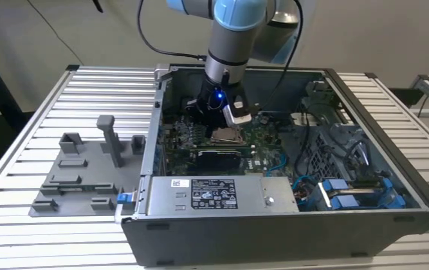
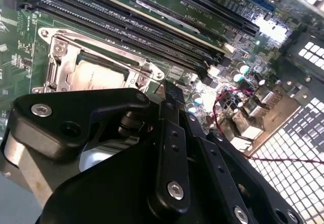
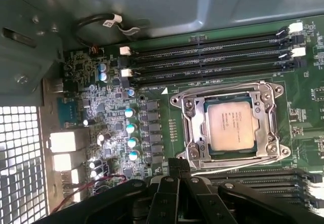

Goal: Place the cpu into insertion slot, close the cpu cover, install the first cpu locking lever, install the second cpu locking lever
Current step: 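Install the second cpu locking lever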

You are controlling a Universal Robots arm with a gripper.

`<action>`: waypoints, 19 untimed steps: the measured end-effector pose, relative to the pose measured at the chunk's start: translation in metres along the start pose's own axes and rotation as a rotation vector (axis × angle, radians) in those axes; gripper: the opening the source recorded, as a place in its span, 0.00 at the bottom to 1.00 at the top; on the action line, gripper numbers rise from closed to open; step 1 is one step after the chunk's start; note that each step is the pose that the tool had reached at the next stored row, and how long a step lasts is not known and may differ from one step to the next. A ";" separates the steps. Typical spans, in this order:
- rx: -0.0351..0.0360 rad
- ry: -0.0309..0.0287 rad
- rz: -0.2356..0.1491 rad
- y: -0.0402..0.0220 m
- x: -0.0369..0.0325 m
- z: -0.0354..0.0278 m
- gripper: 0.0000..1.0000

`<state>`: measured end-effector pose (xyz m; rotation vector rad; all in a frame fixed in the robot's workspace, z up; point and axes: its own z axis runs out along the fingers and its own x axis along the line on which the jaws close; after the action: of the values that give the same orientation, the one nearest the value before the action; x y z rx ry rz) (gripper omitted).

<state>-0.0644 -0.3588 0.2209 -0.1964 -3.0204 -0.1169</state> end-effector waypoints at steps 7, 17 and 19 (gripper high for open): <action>0.0000 -0.0016 0.000 0.0002 0.0019 0.0065 0.11; -0.0006 -0.0055 0.000 0.0002 0.0053 0.0145 0.11; -0.0008 -0.0069 -0.001 0.0000 0.0056 0.0157 0.11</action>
<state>-0.0717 -0.3567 0.2060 -0.1965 -3.0273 -0.1176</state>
